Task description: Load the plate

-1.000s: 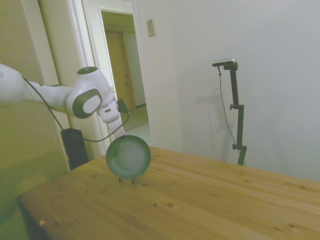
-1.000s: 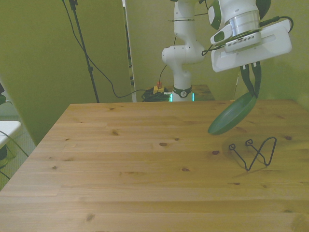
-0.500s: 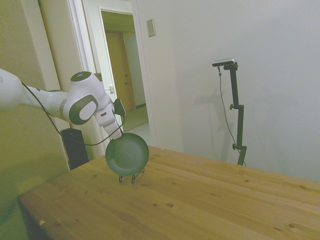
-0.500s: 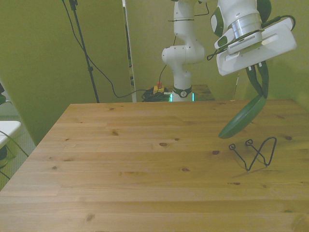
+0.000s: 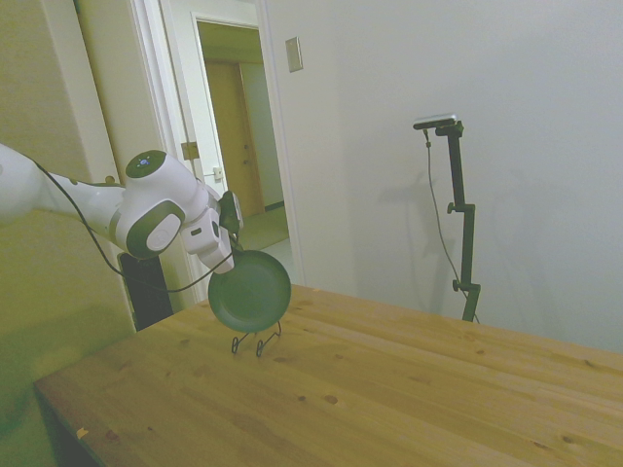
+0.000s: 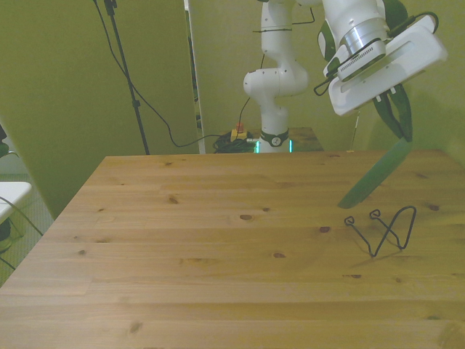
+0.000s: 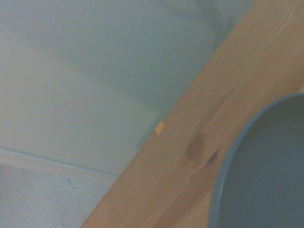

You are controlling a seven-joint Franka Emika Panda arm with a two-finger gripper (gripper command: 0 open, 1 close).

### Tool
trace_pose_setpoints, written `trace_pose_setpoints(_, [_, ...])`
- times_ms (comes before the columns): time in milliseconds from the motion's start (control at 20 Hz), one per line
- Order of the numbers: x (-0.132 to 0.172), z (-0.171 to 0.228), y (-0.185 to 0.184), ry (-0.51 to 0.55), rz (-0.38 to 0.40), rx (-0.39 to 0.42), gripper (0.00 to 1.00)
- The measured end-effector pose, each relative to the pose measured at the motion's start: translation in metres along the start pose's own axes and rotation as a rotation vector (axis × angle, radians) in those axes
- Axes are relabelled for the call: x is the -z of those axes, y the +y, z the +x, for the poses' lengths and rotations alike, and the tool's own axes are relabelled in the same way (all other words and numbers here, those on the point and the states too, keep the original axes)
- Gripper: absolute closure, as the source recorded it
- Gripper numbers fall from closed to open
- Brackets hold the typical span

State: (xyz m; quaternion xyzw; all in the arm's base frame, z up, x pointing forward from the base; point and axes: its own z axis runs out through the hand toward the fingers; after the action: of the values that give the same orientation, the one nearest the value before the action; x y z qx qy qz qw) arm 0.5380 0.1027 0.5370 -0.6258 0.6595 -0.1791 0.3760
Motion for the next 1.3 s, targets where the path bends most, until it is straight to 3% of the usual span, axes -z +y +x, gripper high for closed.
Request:
trace_pose_setpoints(700, [-0.027, -0.019, 0.035, -0.007, 0.186, -0.017, 1.00])
trace_pose_setpoints(1300, [-0.050, -0.015, 0.060, 0.005, 0.270, -0.014, 1.00])
